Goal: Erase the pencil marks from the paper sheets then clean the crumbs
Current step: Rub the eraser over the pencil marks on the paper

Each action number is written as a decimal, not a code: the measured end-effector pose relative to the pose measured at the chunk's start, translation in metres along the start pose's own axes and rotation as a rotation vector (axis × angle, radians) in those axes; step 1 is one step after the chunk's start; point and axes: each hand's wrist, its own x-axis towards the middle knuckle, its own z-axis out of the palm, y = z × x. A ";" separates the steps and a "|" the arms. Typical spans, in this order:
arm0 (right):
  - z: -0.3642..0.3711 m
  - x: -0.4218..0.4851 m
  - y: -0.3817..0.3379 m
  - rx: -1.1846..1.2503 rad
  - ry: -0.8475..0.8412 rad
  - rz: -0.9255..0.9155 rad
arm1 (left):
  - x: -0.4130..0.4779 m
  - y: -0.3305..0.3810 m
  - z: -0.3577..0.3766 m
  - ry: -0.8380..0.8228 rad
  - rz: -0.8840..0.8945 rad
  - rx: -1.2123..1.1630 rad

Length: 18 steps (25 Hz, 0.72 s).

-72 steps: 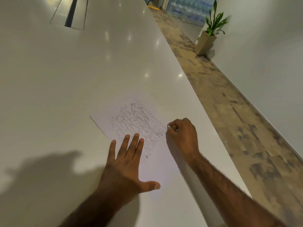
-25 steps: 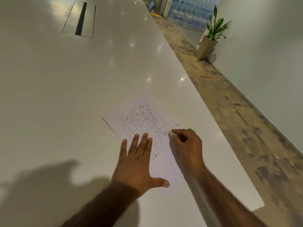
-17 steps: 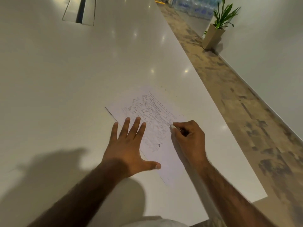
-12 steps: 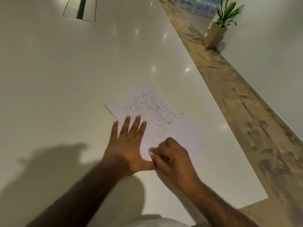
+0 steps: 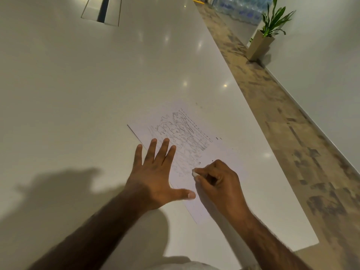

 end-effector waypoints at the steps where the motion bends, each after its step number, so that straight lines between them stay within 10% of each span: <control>1: 0.001 -0.002 -0.001 0.007 -0.009 -0.008 | 0.001 0.003 -0.001 0.000 -0.017 -0.002; 18: -0.001 0.024 -0.001 -0.187 -0.017 0.083 | 0.003 0.013 0.011 0.100 -0.066 0.037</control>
